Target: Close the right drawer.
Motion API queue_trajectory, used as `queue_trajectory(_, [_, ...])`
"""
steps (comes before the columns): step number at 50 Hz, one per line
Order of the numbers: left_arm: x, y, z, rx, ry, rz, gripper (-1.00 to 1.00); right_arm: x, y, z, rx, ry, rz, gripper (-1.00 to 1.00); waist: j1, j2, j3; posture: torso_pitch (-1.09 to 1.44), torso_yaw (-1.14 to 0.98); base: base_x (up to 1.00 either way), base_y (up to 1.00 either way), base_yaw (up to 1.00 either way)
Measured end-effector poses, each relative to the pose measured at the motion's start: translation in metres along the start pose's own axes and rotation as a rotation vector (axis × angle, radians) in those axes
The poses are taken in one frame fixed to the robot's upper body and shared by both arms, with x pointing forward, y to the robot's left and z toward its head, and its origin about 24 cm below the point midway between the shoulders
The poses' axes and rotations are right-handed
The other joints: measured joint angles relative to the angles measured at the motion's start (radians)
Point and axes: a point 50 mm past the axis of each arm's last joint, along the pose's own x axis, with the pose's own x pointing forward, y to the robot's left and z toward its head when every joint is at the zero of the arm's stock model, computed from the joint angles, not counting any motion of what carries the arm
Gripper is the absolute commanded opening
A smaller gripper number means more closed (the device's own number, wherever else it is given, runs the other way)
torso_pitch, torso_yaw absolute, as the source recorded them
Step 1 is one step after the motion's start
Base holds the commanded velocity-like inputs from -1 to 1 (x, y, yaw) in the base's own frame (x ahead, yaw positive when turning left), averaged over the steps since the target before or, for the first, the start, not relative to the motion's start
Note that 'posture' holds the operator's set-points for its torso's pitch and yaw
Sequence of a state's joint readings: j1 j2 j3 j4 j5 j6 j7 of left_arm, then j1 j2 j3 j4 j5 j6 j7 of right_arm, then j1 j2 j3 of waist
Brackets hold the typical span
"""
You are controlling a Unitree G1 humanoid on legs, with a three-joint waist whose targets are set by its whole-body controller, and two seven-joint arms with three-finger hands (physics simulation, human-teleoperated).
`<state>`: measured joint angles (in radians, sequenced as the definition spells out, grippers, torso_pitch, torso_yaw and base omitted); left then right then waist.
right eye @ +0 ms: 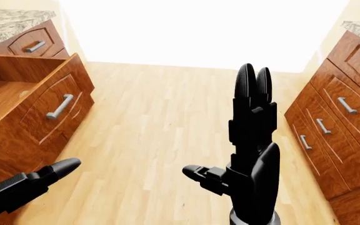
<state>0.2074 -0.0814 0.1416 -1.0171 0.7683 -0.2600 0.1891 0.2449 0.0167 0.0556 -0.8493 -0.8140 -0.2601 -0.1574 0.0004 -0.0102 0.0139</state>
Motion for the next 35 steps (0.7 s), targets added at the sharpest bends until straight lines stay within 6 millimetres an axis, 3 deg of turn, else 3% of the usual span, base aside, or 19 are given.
queue_trajectory(10, [-0.0003, 0.0007, 0.0004, -0.001, 0.000, 0.005, 1.00, -0.0001, 0.0011, -0.0012, 0.003, 0.010, 0.006, 1.00, -0.004, 0.016, 0.014, 0.00, 0.00, 0.00, 0.10, 0.00])
queue_trajectory(15, [-0.0003, 0.0006, 0.0022, -0.008, -0.010, 0.007, 1.00, -0.0001, -0.0010, -0.0022, -0.002, 0.017, -0.001, 1.00, -0.012, 0.040, 0.017, 0.00, 0.00, 0.00, 0.32, 0.00])
queue_trajectory(18, [0.0000, 0.0013, 0.0020, -0.004, -0.010, 0.009, 1.00, 0.0005, -0.0012, -0.0010, 0.004, 0.012, -0.003, 1.00, -0.009, 0.066, 0.018, 0.00, 0.00, 0.00, 0.38, 0.00])
queue_trajectory(20, [-0.0005, 0.0013, -0.0004, 0.005, 0.001, 0.007, 1.00, 0.0006, 0.0012, 0.0003, 0.017, 0.008, 0.004, 1.00, 0.000, 0.048, 0.030, 0.00, 0.00, 0.00, 0.38, 0.00])
queue_trajectory(21, [-0.0010, 0.0009, -0.0016, 0.006, 0.009, 0.003, 1.00, 0.0004, 0.0023, 0.0001, 0.018, 0.008, 0.012, 1.00, 0.001, 0.051, 0.031, 0.00, 0.00, 0.00, 0.37, 0.00])
queue_trajectory(23, [-0.0012, 0.0001, -0.0018, 0.003, 0.013, -0.003, 1.00, 0.0000, 0.0024, -0.0003, 0.015, 0.010, 0.016, 1.00, -0.002, 0.052, 0.026, 0.00, 0.00, 0.00, 0.38, 0.00])
queue_trajectory(35, [-0.0003, 0.0003, 0.0000, 0.002, 0.001, 0.000, 1.00, -0.0005, 0.0041, -0.0010, 0.017, 0.011, 0.026, 1.00, 0.003, -0.013, 0.026, 0.00, 0.00, 0.00, 0.37, 0.00])
